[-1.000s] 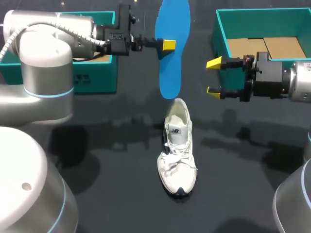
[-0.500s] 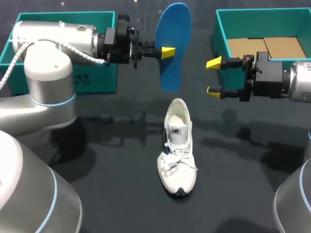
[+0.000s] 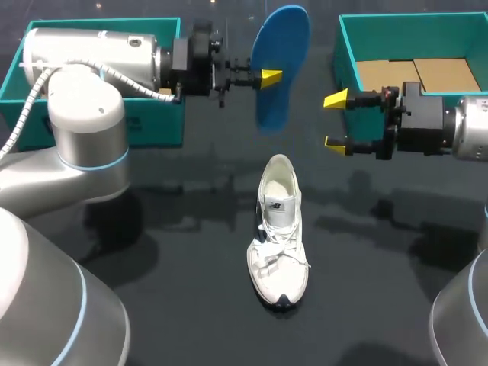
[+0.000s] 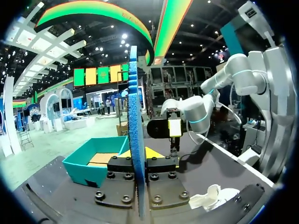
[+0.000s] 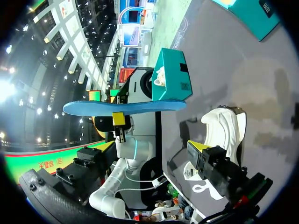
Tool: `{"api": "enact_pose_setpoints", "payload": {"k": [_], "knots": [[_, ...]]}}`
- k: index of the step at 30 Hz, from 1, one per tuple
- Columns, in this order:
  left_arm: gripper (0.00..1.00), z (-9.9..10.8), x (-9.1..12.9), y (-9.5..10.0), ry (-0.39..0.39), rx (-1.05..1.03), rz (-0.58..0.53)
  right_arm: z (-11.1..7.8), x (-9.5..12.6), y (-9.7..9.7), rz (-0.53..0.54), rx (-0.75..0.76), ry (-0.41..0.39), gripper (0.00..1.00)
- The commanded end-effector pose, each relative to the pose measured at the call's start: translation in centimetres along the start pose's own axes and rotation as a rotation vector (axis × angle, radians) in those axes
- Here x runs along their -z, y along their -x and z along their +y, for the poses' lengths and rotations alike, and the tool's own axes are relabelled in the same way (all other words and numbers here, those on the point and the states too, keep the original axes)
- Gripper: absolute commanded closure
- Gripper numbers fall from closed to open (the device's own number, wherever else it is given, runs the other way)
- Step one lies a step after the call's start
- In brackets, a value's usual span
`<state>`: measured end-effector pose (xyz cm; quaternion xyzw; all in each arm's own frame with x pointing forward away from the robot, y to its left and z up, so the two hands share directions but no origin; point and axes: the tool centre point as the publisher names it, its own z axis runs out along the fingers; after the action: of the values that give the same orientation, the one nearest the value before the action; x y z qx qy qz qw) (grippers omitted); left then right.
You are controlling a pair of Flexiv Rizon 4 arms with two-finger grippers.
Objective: Take the shoe out of the shoebox, open the shoe tongue, remove and reinsert the insole, then place the shoe into the shoebox
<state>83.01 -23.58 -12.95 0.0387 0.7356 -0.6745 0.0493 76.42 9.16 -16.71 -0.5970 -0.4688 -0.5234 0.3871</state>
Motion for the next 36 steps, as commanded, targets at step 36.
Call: {"api": "enact_pose_setpoints", "payload": {"k": [36], "knots": [[1.0,2.6,-0.6,-2.6,-0.189,-1.114,0.122,0.0,-0.2,0.0,-0.002,-0.001,0.001,0.0]]}}
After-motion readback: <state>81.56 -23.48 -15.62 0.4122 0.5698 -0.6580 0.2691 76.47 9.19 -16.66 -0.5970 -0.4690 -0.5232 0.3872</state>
